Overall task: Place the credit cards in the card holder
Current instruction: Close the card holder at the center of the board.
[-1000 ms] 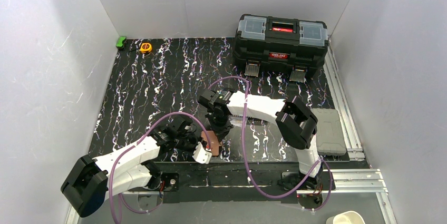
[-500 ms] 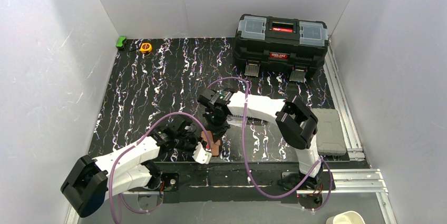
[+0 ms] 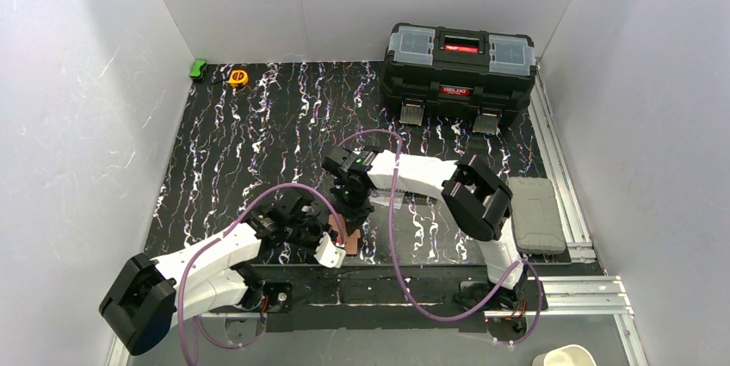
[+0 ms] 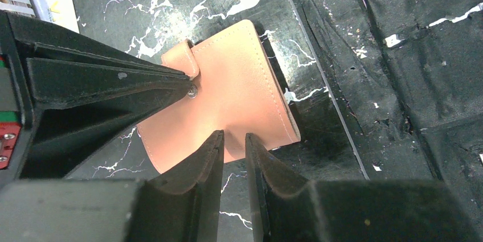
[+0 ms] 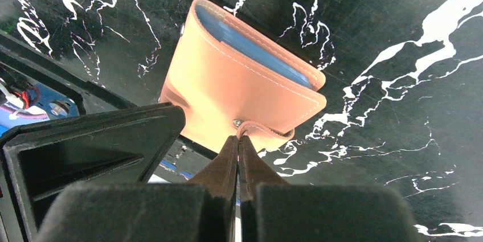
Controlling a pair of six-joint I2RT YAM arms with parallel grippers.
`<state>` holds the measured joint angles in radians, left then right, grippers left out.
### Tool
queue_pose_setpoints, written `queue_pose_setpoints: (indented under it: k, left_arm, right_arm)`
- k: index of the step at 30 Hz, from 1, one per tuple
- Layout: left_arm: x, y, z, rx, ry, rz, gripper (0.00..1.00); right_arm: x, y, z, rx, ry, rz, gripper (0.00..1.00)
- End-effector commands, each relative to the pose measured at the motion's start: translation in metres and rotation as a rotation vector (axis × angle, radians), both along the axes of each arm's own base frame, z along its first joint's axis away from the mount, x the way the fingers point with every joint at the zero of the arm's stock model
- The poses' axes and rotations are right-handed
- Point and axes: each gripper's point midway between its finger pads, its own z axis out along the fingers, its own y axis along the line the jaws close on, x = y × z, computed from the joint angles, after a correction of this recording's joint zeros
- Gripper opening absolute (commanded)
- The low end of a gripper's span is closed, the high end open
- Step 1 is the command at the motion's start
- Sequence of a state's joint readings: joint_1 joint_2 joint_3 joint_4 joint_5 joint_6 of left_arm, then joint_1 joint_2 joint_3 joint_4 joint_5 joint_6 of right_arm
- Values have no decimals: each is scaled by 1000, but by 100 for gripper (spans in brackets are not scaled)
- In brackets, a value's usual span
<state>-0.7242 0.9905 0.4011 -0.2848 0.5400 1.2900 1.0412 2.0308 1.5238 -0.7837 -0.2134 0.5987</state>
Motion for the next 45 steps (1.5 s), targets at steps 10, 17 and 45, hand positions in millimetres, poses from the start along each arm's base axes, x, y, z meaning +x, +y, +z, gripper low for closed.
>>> queue_pose_setpoints:
  k: [10,17,45]
  left_arm:
    - [-10,-1,-1,-12,33,-24,20]
    - [-11,-2,-1,-14,34,-29,19]
    - [-10,-4,5,-23,21,-39,19]
  right_arm:
    - [7,8,-8,-4,-7,0,1]
    - [7,11,-12,-9,7,-2,1]
    - [1,0,-51,-247,-77,34,1]
